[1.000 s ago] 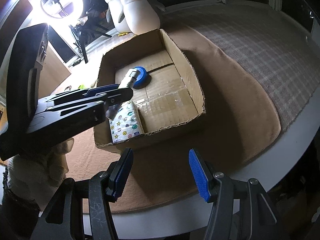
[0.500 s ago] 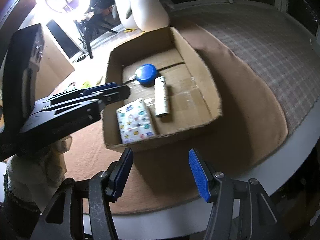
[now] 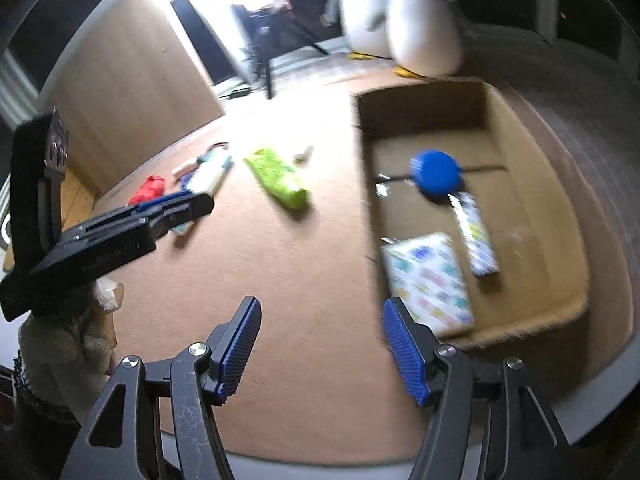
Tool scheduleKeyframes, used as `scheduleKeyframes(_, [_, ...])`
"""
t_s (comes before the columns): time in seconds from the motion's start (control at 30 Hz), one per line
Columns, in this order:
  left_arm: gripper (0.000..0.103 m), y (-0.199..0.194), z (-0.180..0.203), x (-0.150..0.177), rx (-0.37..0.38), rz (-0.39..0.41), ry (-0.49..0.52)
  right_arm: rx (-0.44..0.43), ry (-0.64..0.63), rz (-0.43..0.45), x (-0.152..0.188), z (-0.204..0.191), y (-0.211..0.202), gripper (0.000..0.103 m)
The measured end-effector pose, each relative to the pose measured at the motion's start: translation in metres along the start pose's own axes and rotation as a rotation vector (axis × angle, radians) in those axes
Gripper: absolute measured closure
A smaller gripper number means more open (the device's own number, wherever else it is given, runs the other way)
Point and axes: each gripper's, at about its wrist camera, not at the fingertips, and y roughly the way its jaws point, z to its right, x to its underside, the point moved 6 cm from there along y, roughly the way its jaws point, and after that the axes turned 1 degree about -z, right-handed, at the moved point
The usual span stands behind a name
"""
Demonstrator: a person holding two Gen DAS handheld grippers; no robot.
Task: Organize objects
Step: 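Move both tools to the white sunscreen bottle and close the right tool on it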
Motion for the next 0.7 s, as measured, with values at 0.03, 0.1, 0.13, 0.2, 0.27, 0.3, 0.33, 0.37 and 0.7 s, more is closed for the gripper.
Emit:
scheduleKeyframes(0.03, [0.055, -0.003, -0.011, 0.001, -0.005, 0.003, -0.015, -0.004, -0.012, 0.008, -0.004, -0.008, 0.003, 0.040])
scheduleKeyframes(0.1, [0.046, -0.010, -0.040, 0.005, -0.020, 0.012, -0.046, -0.013, -0.047, 0.035, -0.015, -0.025, 0.010, 0.037])
scheduleKeyframes(0.13, [0.045, -0.012, -0.051, 0.006, -0.029, 0.014, -0.055, -0.011, -0.059, 0.046, -0.020, -0.032, 0.013, 0.035])
scheduleKeyframes(0.2, [0.044, -0.016, -0.074, 0.008, -0.046, 0.013, -0.069, -0.029, -0.076, 0.056, -0.032, -0.046, 0.024, 0.034])
scheduleKeyframes(0.27, [0.044, -0.017, -0.092, 0.008, -0.058, 0.007, -0.078, -0.052, -0.074, 0.047, -0.044, -0.058, 0.037, 0.034])
scheduleKeyframes(0.3, [0.044, -0.015, -0.101, 0.008, -0.061, 0.004, -0.082, -0.060, -0.065, 0.037, -0.052, -0.063, 0.047, 0.033])
scheduleKeyframes(0.33, [0.044, -0.013, -0.110, 0.007, -0.060, 0.000, -0.086, -0.072, -0.059, 0.031, -0.058, -0.067, 0.054, 0.032])
scheduleKeyframes(0.37, [0.044, -0.011, -0.116, 0.007, -0.058, -0.005, -0.089, -0.078, -0.051, 0.024, -0.064, -0.070, 0.063, 0.032])
scheduleKeyframes(0.7, [0.047, 0.035, -0.131, -0.008, -0.005, -0.066, -0.066, -0.125, 0.043, -0.093, -0.108, -0.096, 0.142, 0.032])
